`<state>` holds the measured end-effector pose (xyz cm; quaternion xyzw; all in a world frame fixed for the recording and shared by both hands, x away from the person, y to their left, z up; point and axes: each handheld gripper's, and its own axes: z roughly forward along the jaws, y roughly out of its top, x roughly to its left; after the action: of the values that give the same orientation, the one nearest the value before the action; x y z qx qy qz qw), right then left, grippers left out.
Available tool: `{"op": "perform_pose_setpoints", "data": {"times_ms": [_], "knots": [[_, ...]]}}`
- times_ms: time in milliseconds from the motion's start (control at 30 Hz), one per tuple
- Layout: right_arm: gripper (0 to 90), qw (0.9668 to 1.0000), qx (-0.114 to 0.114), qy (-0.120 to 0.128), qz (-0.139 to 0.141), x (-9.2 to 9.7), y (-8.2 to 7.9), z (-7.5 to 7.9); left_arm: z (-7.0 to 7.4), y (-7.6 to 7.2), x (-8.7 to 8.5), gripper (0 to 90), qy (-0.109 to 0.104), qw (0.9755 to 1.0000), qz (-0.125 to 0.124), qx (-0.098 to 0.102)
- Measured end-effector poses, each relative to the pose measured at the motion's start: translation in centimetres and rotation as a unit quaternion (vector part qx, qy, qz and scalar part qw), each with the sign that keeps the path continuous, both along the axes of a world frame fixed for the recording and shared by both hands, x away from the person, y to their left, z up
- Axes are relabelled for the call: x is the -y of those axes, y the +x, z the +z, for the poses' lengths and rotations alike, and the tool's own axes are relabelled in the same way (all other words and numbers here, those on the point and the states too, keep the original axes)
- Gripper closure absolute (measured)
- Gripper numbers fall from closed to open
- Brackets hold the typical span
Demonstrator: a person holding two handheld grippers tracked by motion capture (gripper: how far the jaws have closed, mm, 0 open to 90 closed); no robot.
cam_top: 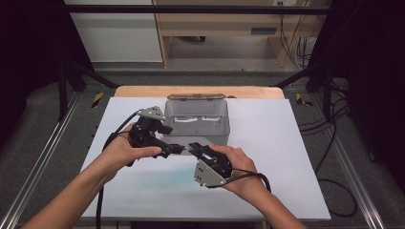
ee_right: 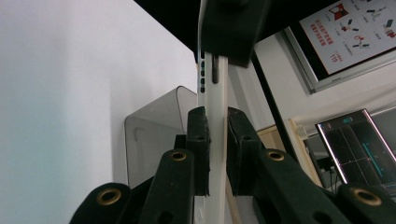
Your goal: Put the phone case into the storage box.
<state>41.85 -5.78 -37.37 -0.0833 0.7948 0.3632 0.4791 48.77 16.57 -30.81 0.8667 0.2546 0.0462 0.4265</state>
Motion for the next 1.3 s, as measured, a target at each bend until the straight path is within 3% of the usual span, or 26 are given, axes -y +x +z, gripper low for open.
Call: {"op": "perform_pose_setpoints", "data": {"times_ms": [100, 300, 600, 1100, 1300], "knots": [[81.1, 1.0, -0.005, -0.002, -0.003, 0.2, 0.1, -0.4, 0.4, -0.2, -0.1, 13.0, -0.014, 0.9997, 0.0, 0.022], [81.0, 0.9999, -0.01, -0.001, -0.008, 0.5, 0.2, -0.7, 0.9, -0.6, -0.3, 10.3, -0.031, 0.9982, 0.014, 0.049], [81.1, 0.9997, -0.017, 0.001, -0.015, 1.0, 0.3, -0.9, 1.4, -0.6, -1.3, 8.0, -0.057, 0.9936, 0.053, 0.082], [81.1, 0.9996, -0.022, 0.0, -0.02, 1.4, 0.3, -1.1, 1.1, -0.5, -1.7, 3.1, -0.056, 0.9928, 0.071, 0.079], [81.1, 0.9996, -0.02, 0.0, -0.021, 1.6, 0.2, -1.0, 1.1, -0.6, -2.1, 3.1, -0.057, 0.9912, 0.078, 0.09]]}}
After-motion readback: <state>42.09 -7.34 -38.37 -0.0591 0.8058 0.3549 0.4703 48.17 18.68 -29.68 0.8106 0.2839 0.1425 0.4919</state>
